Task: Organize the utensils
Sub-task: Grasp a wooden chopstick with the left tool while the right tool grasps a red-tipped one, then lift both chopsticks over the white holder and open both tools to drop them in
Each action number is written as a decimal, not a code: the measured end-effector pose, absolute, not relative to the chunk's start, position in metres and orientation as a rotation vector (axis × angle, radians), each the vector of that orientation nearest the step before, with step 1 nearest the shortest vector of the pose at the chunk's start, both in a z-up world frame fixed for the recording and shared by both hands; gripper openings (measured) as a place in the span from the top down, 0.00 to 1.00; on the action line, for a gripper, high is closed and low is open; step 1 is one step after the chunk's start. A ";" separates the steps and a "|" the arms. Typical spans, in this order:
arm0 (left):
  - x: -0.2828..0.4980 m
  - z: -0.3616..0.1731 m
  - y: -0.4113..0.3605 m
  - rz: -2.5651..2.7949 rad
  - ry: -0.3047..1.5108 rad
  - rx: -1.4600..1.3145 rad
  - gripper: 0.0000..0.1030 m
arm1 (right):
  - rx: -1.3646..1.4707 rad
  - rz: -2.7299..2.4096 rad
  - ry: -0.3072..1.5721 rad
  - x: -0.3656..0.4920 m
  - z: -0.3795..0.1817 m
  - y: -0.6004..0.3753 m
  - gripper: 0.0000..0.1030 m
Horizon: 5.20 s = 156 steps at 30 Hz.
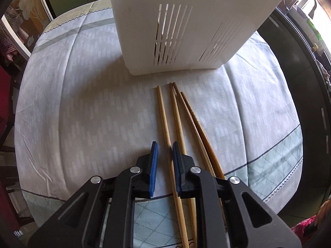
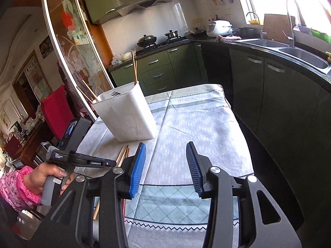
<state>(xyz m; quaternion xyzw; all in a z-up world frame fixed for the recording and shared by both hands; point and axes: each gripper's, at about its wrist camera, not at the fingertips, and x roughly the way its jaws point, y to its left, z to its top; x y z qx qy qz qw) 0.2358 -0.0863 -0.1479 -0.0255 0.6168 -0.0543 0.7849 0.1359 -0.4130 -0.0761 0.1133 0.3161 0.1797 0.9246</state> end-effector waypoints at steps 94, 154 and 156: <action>0.199 -0.068 -0.024 -0.114 0.951 -0.031 0.94 | -0.022 0.540 0.833 0.183 -0.074 -0.285 0.93; 0.235 0.114 -0.069 -0.169 0.294 -0.048 0.95 | 0.028 0.543 0.468 0.204 0.086 -0.290 0.93; 0.248 0.098 -0.072 -0.167 0.338 -0.046 0.95 | 0.036 0.538 0.463 0.212 0.088 -0.292 0.93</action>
